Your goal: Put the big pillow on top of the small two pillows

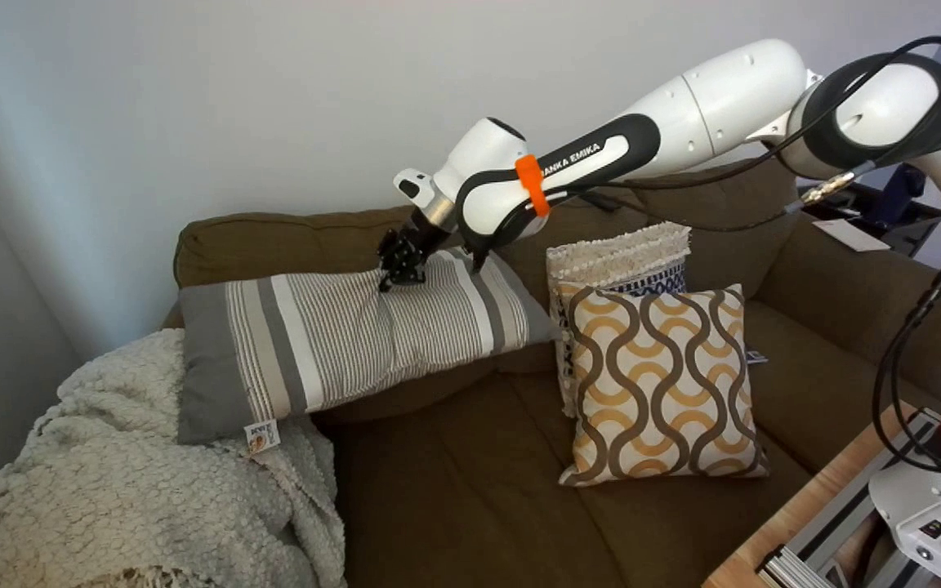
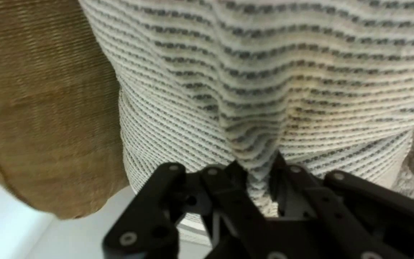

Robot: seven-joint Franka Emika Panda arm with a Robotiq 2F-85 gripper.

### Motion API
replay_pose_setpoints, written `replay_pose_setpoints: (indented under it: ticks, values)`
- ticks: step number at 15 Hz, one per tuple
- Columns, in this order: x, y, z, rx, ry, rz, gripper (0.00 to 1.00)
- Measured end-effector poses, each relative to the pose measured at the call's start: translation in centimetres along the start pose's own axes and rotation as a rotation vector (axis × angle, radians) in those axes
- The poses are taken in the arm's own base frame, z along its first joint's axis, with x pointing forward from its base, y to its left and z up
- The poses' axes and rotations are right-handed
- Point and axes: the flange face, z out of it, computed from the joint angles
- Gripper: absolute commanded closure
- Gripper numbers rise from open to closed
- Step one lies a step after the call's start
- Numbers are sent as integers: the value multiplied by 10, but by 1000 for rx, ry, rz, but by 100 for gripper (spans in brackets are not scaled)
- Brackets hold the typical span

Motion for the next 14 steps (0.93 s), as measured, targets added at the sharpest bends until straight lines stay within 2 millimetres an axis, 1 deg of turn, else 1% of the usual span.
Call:
replay_pose_setpoints:
  ticks: [3,5,7,8,10,11,12,13,14]
  values:
    - [31,9,-53,-92,-8,4,98]
    - [47,14,-91,-155,-36,36,98]
    - [56,20,-130,-225,-71,98,98]
    - [59,22,-151,-261,-84,136,92]
    - [59,24,-188,-302,-112,191,92]
    - [58,22,-200,-309,-123,204,92]
    - [57,21,-207,-312,-128,210,92]
    - [55,19,-208,-310,-132,214,98]
    - [54,17,-206,-307,-135,217,98]
